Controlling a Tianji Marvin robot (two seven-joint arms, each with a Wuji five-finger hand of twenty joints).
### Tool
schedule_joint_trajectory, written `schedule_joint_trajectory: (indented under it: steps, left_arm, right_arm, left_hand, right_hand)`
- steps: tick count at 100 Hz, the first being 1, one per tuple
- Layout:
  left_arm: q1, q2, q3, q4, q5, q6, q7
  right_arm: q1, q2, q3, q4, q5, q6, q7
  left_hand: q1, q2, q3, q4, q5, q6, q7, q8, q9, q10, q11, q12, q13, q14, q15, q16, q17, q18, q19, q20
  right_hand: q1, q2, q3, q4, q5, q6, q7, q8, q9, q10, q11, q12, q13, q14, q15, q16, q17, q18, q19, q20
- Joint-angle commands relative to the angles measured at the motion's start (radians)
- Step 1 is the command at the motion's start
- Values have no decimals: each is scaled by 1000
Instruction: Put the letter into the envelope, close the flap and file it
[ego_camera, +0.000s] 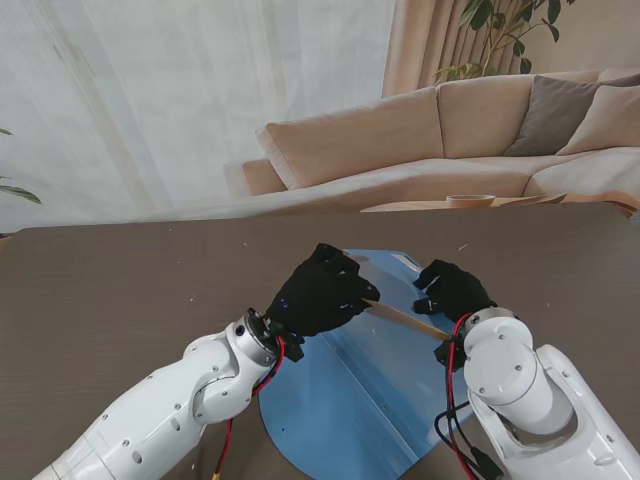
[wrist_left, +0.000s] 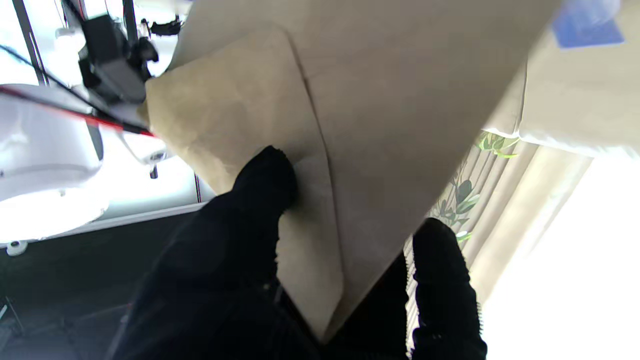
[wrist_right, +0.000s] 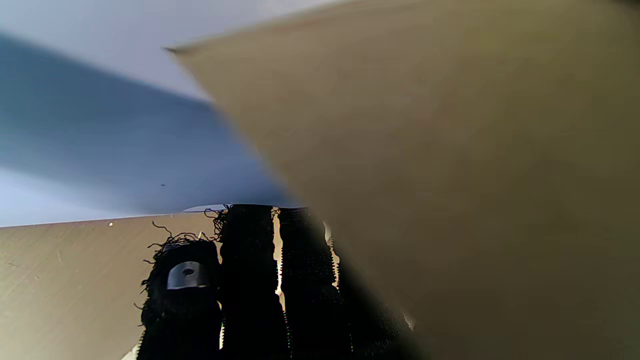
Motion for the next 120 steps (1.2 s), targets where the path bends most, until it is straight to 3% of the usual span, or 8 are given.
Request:
schedule_joint_trajectory:
  steps: [1,15,39,63,66,80,100,120]
  left_arm:
    - [-14,0,11,15,10,10,-15]
    - [-49,5,50,54,36,34,14]
    - [-26,7,8,39,36,18,19]
    - [-32,32,3,25,105,16,45]
    - [-35,35,7,25,114,21,45]
    - [-46,46,31,25,144,60,45]
    - [-61,59,79,21,194,185,42]
    - [-76,54,132,29,193,272,16]
  right_arm:
    - [-3,-6,-2,-18,5,1,14]
    - [-2,-6,-2,-18,6,4,15]
    - [1,-5,-2,-14,7,11,18]
    - [6,-6,-7,-17,4,17,17]
    - [7,-6,-8,-18,3,17,16]
    - [7,-6,-10,-24,1,18,14]
    - [7,-8,-13,-25,9,13,10]
    - [9,-7,-21,-19,17,6,11]
  left_hand:
    - [82,89,10,21,10,-92,102,34,-20,-19,-2,27,-36,-20,-6,28,-16,-26,-7,-19]
    - [86,92,0,22,6,-95,110,33,-22,-21,-2,28,-38,-23,-7,29,-17,-29,-8,-20]
    - [98,102,-17,27,6,-99,129,48,-30,-2,29,54,-39,-19,18,53,-18,-30,-6,-21]
    - [103,105,-24,29,9,-97,134,66,-34,7,46,65,-39,-16,28,68,-21,-27,-4,-19]
    - [104,103,-24,29,9,-98,133,68,-32,-12,48,66,-39,-17,27,69,-21,-26,-3,-19]
    - [106,104,-27,29,10,-92,125,68,-31,-17,49,64,-40,-16,28,73,-22,-26,-3,-18]
    - [99,108,-32,28,9,-94,113,66,-30,-19,53,49,-34,-19,33,72,-10,-21,8,-17]
    - [98,108,-32,27,10,-93,107,66,-30,-16,57,36,-32,-15,34,65,-8,-16,15,-19]
  right_hand:
    - [172,96,121,79,20,4,9,1,174,-174,309,119,14,8,23,8,8,8,68,36]
    - [173,96,121,79,21,4,9,0,174,-173,309,120,13,8,23,9,9,9,69,36]
    - [174,98,120,79,20,4,9,-2,174,-172,308,121,13,8,23,10,10,8,69,36]
    - [174,97,119,80,22,4,9,-4,175,-171,308,122,13,9,23,11,12,8,70,37]
    - [174,97,120,80,22,4,9,-4,174,-171,307,122,13,9,23,11,12,8,70,37]
    - [174,97,120,80,23,5,10,-5,175,-171,308,123,14,10,23,11,13,9,71,36]
    - [175,97,120,80,25,4,10,-7,176,-169,308,123,14,11,23,11,14,9,71,36]
    - [176,98,119,80,25,5,10,-8,174,-168,307,124,13,12,23,11,14,10,71,36]
